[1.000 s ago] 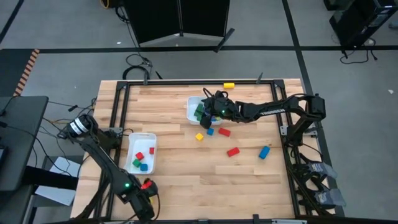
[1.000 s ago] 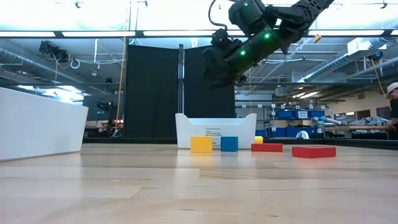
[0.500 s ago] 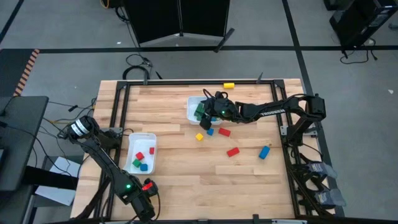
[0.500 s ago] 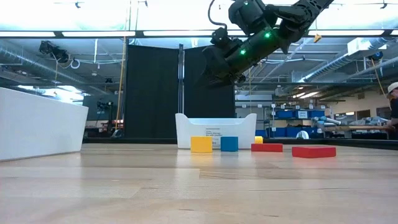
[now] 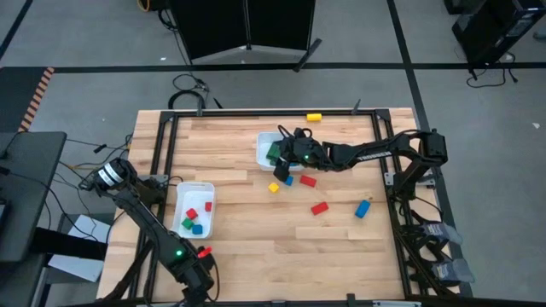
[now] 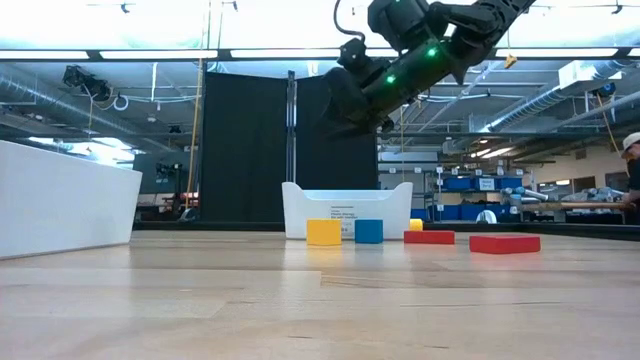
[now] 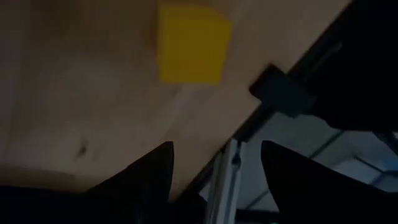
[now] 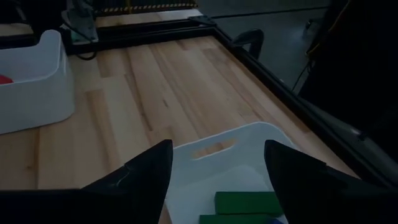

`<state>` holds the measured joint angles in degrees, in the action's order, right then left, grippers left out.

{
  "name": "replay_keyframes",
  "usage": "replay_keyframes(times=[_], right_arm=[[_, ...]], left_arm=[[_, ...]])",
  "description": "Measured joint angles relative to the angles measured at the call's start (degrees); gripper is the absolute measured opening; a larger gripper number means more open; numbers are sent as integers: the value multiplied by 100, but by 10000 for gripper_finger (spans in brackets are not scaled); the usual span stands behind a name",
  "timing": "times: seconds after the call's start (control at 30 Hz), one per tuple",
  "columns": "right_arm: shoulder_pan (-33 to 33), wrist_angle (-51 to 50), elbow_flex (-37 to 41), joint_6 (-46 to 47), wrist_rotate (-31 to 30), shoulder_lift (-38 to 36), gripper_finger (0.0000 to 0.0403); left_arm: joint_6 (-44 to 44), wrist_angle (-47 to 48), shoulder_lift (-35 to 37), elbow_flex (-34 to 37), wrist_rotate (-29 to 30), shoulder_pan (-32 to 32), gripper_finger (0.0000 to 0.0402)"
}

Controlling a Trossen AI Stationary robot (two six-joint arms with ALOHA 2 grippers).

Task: Sort blocks by size
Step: Put the square yellow block into the bottom white bin

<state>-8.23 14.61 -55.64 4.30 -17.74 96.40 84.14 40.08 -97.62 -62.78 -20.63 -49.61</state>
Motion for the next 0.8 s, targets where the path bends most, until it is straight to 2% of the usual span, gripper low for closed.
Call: replay_keyframes(times=[0.43, 0.63, 0.8], right_arm=[[2, 20, 0, -107, -4, 0, 261], [2, 17, 0, -107, -4, 0, 259], [2, 22, 0, -107, -6, 0, 257]], left_arm=[[-668, 382, 2, 0, 1193, 127, 361], [-743, 349, 7, 0, 1647, 129, 369], [-745, 264, -162, -2, 1707, 129, 365]])
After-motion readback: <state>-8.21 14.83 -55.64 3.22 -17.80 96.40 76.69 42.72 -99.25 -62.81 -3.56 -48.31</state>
